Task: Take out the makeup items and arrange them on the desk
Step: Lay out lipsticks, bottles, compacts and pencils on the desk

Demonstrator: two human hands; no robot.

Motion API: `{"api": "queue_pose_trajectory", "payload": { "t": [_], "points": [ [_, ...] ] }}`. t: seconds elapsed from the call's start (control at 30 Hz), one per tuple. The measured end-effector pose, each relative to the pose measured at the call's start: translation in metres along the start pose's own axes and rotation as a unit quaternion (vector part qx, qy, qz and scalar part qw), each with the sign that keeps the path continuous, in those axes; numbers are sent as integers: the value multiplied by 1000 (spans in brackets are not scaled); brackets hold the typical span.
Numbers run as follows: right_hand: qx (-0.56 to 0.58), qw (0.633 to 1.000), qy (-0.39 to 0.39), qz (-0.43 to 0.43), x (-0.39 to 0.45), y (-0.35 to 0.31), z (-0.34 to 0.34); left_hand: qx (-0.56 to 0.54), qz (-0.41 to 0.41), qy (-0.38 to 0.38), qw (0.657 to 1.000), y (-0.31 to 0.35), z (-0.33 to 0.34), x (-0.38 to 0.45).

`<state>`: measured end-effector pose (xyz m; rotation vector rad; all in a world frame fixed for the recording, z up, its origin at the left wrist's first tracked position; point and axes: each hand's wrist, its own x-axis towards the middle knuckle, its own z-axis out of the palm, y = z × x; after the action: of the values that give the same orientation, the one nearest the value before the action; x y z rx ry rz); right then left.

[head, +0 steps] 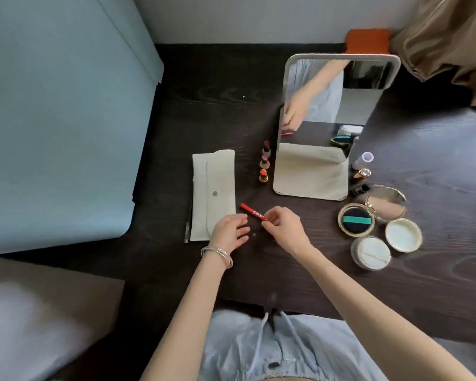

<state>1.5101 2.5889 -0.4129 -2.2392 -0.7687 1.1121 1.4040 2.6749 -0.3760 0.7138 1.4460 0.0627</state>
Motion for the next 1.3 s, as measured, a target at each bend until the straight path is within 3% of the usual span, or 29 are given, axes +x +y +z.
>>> {"api": "queue_pose_trajectory", "payload": {
  "t": [0.07,0.17,0.27,0.53,0.7,0.8,0.87,0.93,1.0,1.03,1.1,1.2,1.3],
  "points": [
    [4,1000,-17,-10,3,-13,9,99,97,83,987,-4,-29,13],
    [25,998,-53,-15,6,-33,24,333,227,229,886,-5,-73,30],
    [44,996,-78,-9,9,-49,39,399,200,243,861,4,-95,46],
    [79,993,-85,18,11,-71,63,482,84,189,851,16,-103,71],
    [95,993,-74,20,4,-71,67,518,78,150,838,16,-117,76],
    [72,996,-43,-27,-1,-74,63,541,71,157,823,31,-126,61],
    [24,994,20,-106,-7,-79,58,579,100,151,795,44,-134,42],
    [-68,965,113,-227,-13,-82,52,634,141,91,755,55,-138,18],
    [-154,919,155,-328,-17,-80,44,647,157,-23,746,63,-130,-4],
    [-182,911,128,-348,-20,-79,39,632,161,-85,753,66,-122,-11],
    [-202,929,24,-310,-26,-75,29,612,190,-161,751,65,-97,-19],
    [-199,960,-32,-193,-33,-56,12,679,277,-172,658,55,-53,-19],
    [-202,968,-19,-146,-40,-34,-6,758,346,-181,522,44,-24,-17]
  ]
}}
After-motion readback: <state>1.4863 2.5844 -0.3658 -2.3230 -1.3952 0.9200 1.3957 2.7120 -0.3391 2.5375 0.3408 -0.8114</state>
